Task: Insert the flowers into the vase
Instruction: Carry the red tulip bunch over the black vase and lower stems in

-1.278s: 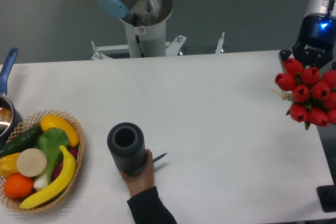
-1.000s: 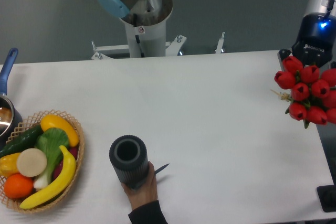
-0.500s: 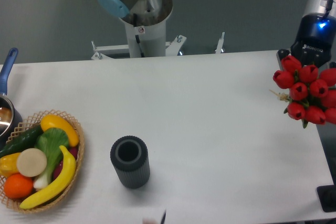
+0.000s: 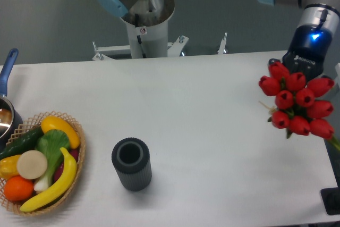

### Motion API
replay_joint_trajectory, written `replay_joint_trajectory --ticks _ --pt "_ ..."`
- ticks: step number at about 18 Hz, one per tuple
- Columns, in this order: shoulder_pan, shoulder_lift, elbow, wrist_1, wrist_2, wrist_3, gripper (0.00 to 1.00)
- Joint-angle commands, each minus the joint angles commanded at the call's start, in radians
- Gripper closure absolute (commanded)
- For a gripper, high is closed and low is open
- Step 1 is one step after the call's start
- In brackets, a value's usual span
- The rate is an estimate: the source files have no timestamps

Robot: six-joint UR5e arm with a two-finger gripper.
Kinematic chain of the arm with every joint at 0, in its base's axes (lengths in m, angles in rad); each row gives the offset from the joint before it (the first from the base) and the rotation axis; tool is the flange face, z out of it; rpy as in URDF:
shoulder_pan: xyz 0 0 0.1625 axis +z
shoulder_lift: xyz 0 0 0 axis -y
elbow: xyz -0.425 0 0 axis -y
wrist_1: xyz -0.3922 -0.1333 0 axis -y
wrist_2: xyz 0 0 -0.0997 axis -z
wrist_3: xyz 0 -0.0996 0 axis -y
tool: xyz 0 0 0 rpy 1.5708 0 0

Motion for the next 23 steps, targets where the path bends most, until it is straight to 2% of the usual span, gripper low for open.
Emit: replay_joint_trajectory --ticks 3,7,10,16,19,23 --pt "-0.04 0.002 -0.035 0.011 -0.038 0.035 0.73" --pt "-0.087 0.002 -0.095 0.012 -0.213 0.112 0.73" --pt "-0.121 0.003 -0.126 0.012 -0.291 0.155 0.73" --pt "-0.196 0.011 -0.14 0.012 -0.374 0.175 0.73" --pt "-0.235 0.038 -0.143 0.012 -0.387 0.175 0.73" --pt "-0.281 0.04 -0.143 0.011 -0.39 0.175 0.73"
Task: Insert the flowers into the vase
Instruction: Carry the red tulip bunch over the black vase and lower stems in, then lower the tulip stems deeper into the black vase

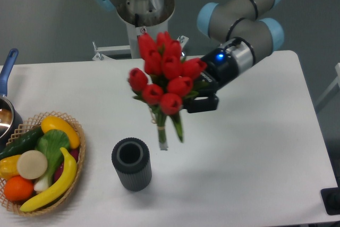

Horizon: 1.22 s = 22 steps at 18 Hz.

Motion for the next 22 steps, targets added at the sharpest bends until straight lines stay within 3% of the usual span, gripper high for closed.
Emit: replay_joint_trajectory --ticks 10,22 --pt "-0.052 -0.021 -0.012 0.0 0.0 0.0 0.73" --pt "-0.052 -0.063 -0.017 -0.003 0.0 -0.005 0.73"
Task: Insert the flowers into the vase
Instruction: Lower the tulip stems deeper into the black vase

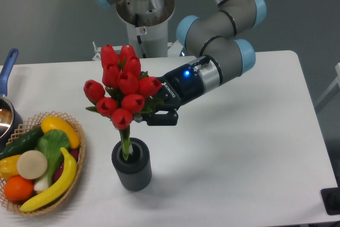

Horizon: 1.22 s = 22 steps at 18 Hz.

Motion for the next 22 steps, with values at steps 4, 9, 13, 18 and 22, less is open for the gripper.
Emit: replay_joint_trajectory --ticks 4,9,13,18,22 --pt "0.0 -0.014 0.0 0.0 0.003 0.005 0.73" --pt "0.0 -0.032 -0.014 0.0 0.005 0.005 0.73" --pt "0.0 -0.04 -0.046 0.003 0.008 0.021 0.73" --pt "0.0 -0.067 -0.06 0.003 0.009 0.069 0.72" --pt "0.0 -0.098 -0.057 0.003 0.009 0.098 0.73"
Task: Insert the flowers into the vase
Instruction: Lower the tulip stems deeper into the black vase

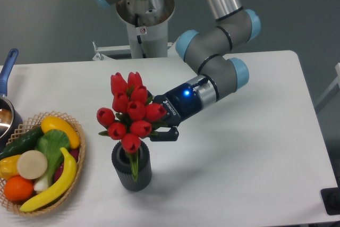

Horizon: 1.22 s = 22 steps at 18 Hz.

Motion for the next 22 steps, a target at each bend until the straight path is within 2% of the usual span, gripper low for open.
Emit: replay_joint_trajectory --ticks 12,22 --pt "0.0 -0.043 -0.008 0.0 0.009 0.032 0.72" --pt "0.0 -0.051 -0.032 0.0 0.011 0.046 0.72"
